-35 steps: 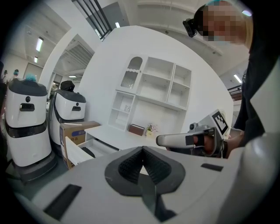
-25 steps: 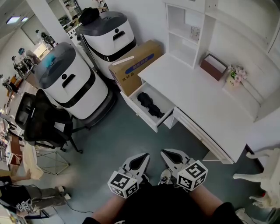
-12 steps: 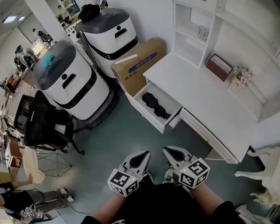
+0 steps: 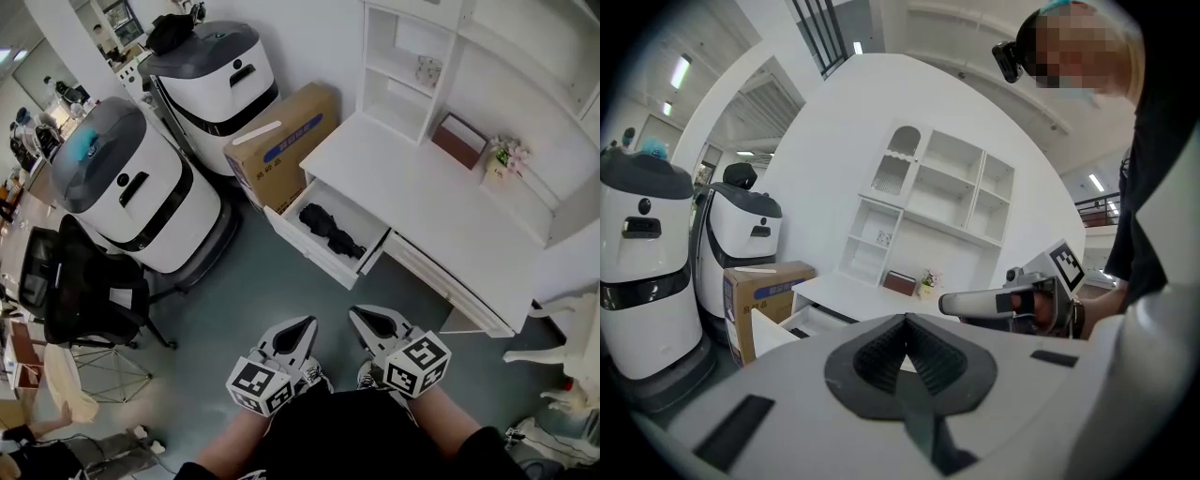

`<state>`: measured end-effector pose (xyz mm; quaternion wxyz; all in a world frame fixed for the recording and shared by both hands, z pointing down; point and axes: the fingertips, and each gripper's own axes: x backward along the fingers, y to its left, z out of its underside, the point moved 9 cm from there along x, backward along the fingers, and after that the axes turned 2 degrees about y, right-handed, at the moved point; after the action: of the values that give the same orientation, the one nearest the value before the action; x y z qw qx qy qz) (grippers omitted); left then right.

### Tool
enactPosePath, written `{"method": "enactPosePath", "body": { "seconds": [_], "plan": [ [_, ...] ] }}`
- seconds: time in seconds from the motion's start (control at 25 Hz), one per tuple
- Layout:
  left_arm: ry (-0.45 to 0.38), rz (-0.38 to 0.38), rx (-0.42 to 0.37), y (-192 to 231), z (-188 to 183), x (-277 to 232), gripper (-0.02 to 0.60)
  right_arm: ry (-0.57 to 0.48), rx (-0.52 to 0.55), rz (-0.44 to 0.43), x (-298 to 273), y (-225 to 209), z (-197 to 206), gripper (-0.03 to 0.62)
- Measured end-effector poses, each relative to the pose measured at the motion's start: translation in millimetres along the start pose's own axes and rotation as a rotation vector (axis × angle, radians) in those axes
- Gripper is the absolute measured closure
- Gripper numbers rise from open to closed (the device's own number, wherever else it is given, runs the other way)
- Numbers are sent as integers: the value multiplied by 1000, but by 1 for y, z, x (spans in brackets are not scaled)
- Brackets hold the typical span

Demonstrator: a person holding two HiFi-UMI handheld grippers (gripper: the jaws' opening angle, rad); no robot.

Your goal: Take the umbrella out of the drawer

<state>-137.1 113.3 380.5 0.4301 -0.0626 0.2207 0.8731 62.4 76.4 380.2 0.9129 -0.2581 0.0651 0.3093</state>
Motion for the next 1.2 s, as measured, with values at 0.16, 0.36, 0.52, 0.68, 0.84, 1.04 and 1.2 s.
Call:
{"method": "enactPosePath", "body": {
  "seconds": [0.16, 0.36, 0.52, 0.68, 0.84, 1.04, 1.2],
  "plan": [
    [2, 28, -4, 17, -2, 3, 584, -10, -4, 34, -12, 7, -1, 592],
    [18, 51, -17, 42, 0, 6, 584, -17, -13, 68, -29, 16, 1, 592],
    [27, 69, -27, 56, -1, 10, 584, -30, -23, 94, -39, 23, 2, 592],
    [29, 92, -52, 63, -5, 15, 584, -47, -28, 111, -46, 33, 4, 592],
    [16, 102, -62, 66, -10, 17, 584, -43, -19, 109, -51, 39, 6, 592],
    [12, 113, -69, 66, -13, 14, 584, -48, -22, 115, -54, 34, 3, 592],
    [6, 103, -82, 67, -19, 8, 584, -42, -7, 93, -62, 28, -6, 592]
  ]
}}
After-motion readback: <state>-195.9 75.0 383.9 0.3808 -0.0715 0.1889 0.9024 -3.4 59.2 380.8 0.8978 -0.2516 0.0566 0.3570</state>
